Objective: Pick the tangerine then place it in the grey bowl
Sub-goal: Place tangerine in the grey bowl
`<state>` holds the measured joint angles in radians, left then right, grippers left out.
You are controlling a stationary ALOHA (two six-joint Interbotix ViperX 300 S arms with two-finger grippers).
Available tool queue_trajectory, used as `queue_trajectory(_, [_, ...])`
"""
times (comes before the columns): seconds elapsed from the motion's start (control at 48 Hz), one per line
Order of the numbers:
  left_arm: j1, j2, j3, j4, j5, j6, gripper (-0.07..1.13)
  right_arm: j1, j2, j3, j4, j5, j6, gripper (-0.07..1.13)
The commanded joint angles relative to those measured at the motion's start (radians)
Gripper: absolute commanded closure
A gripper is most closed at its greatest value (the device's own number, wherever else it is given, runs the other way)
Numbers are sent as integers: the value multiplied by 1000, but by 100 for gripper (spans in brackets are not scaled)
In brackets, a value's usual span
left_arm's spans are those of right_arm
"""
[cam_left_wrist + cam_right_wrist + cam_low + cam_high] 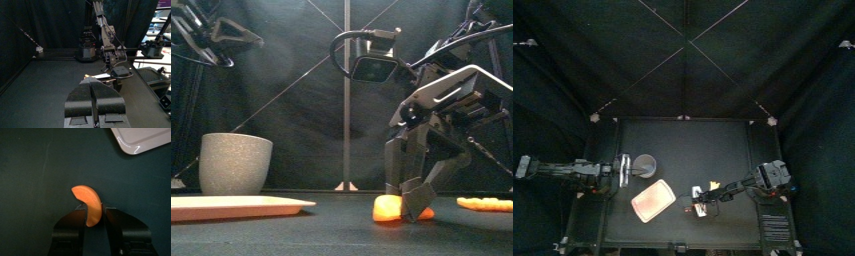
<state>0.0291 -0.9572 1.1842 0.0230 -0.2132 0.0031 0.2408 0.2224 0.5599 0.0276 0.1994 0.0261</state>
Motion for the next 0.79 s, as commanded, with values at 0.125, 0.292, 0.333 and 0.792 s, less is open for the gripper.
queue_trajectory(0.125, [3,5,-8,0,-3,-3,100,0,-32,-34,-3,-5,2,53])
queue_trajectory(0.292, [3,5,-9,0,-11,-2,100,-6,-66,-60,-15,-8,0,53])
queue_trajectory(0.333, [3,3,-11,0,-15,0,100,-11,-77,-67,-21,-14,0,53])
queue_trajectory(0.792, [6,-25,-20,37,-55,3,100,-261,-71,-161,-199,-460,2,53])
